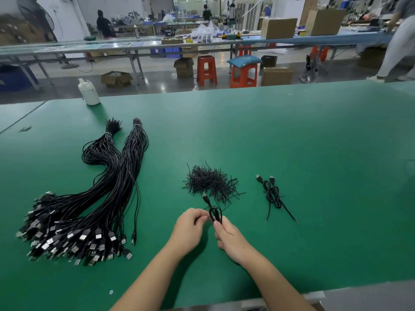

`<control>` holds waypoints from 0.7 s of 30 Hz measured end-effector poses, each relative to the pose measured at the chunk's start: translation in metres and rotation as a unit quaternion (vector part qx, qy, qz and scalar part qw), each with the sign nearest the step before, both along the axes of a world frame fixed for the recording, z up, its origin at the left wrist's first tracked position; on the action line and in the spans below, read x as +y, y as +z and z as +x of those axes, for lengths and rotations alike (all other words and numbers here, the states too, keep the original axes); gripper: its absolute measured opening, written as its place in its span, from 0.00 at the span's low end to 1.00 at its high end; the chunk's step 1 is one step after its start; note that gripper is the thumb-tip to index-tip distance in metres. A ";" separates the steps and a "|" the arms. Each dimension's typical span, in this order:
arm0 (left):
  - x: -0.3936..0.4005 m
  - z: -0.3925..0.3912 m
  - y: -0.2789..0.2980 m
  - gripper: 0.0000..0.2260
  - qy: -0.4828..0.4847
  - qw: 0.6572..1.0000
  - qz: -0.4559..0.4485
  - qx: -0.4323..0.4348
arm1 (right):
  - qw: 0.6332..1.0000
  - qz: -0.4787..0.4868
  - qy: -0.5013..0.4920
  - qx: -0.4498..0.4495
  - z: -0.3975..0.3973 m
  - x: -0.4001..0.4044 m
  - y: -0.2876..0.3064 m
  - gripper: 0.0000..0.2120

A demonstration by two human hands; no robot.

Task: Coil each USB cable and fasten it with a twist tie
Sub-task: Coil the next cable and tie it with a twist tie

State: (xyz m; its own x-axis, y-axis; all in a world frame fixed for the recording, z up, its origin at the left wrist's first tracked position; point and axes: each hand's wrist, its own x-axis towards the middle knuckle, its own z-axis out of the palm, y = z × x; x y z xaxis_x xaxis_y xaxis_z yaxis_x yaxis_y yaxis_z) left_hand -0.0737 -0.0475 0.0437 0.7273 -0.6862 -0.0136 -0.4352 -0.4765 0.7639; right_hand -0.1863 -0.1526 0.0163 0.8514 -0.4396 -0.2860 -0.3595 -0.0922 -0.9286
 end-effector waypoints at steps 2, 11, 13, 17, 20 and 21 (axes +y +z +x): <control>-0.001 -0.006 -0.002 0.08 -0.019 0.999 0.013 -0.038 | 1.000 0.009 -0.005 -0.002 0.000 0.000 0.002 0.13; 0.007 -0.018 0.009 0.09 -0.137 0.882 0.059 -0.448 | 0.992 0.122 -0.024 -0.023 -0.002 0.002 0.026 0.09; 0.006 -0.016 0.011 0.08 -0.155 0.854 0.027 -0.496 | 0.989 0.144 -0.020 -0.012 -0.004 0.000 0.031 0.11; 0.009 -0.008 0.019 0.06 -0.277 0.813 -0.012 -0.511 | 0.990 0.135 0.012 0.039 -0.004 -0.005 0.035 0.13; 0.007 -0.004 0.030 0.12 -0.290 0.840 0.026 -0.458 | 0.989 0.130 0.042 0.058 -0.005 -0.006 0.039 0.15; 0.006 -0.004 0.032 0.13 -0.277 0.859 0.041 -0.429 | 0.989 0.129 0.048 0.060 -0.005 -0.006 0.040 0.15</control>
